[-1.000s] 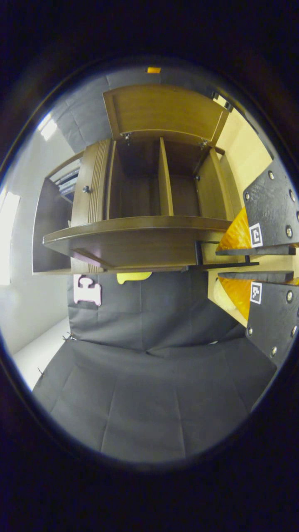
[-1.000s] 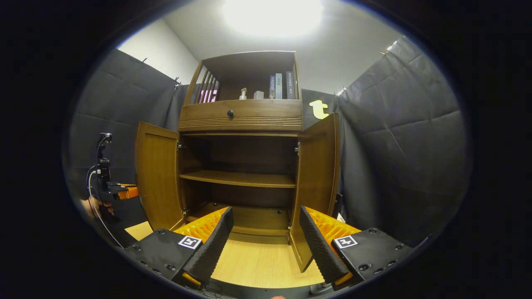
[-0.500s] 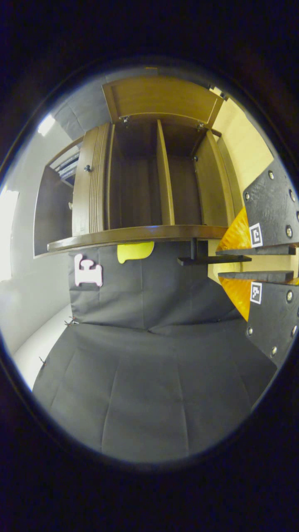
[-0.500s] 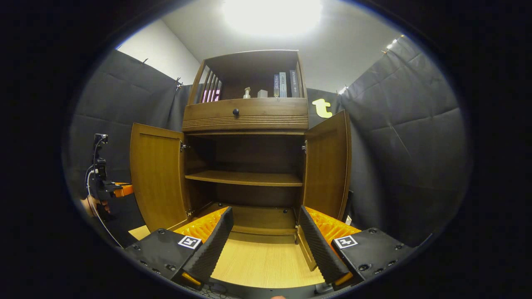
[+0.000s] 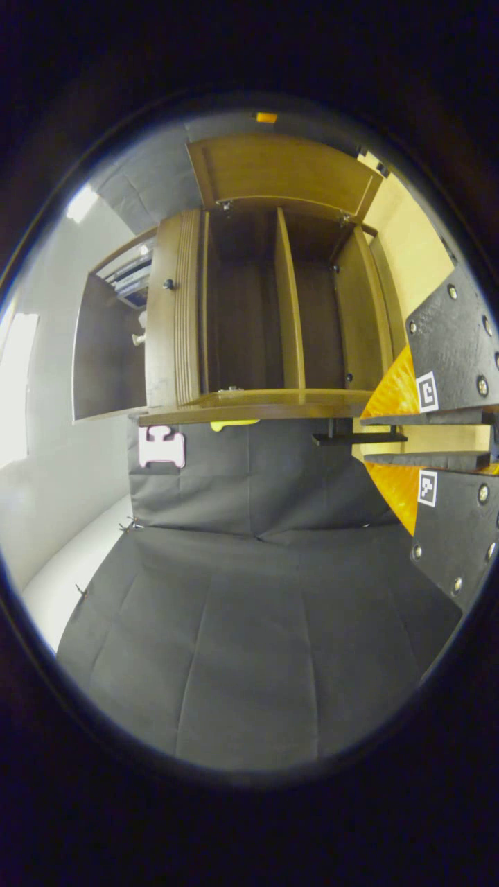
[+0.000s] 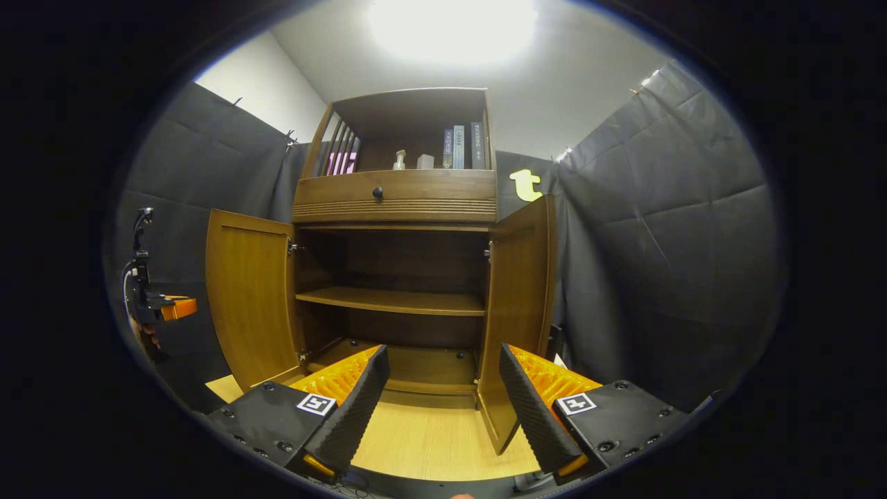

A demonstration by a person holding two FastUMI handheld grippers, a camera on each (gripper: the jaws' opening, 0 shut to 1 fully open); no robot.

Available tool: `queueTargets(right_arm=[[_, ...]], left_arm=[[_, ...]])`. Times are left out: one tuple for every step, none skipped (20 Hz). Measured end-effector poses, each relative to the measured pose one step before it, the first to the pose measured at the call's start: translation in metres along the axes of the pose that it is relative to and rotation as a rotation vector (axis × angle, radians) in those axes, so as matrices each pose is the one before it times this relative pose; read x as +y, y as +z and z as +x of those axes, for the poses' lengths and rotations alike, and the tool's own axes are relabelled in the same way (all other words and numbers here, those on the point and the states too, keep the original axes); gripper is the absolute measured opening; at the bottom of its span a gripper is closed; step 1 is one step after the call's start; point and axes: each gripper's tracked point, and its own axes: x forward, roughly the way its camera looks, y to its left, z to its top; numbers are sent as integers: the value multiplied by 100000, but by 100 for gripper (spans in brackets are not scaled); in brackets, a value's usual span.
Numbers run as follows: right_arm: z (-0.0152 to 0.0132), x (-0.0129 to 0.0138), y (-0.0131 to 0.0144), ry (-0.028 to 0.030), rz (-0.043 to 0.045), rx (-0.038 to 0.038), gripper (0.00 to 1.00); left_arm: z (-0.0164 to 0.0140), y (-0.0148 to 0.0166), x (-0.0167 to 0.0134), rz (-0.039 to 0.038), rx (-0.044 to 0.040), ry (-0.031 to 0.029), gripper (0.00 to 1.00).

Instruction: Open the right door of the double-door shoe cabinet with the right hand, and open the left door with the left hand.

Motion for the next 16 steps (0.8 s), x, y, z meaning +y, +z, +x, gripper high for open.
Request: queueTargets(right_arm=[[-246,-311,221,-354,135,-605,100],[-222,-381,232,-411,-79,-507,100],[-84,-396,2,-267,-167,-46,97],[-135,-214,14,40,-144,-146,97],[-140,-206,35,-239,1,-113,97],[-185,-226,85,-257,66,-368,100],[-89,-183,-3,-239,-11,-270,97],[-111,-69,77,-62,-91,-144,97],[-65,-18,-119,37,-230,46,97],[-84,-107,-99,-217,-305,77,100],[-107,-154,-16,-361,-156,-124,100],[-25,-138,-12,-479,39,-33,97],[-78,-137,-75,-440,291,-61,97],[-5,-119,-109,-341,499,129,97],[-108,-65,-80,-234,416,210,97],[2,-86,-194,-266,151,221,97]], left_arm=[[122,46,71,150,-599,1,16],[89,-67,135,350,-485,495,17],[-50,-188,-69,81,-365,417,17],[60,22,-12,-291,-302,80,18],[106,-72,43,-609,-324,44,18],[105,-14,49,-482,-412,113,18],[-80,-39,-15,-129,-433,65,18],[-14,103,62,390,-690,422,18],[-52,146,-49,646,-492,274,18],[43,41,-17,677,-181,99,17],[-72,64,6,780,-410,-16,17],[2,116,40,710,-386,-8,17],[21,20,-12,363,-550,43,17],[52,53,33,118,-209,238,17],[-7,-16,-55,-291,-310,-114,17],[14,70,27,-626,-177,-211,17]])
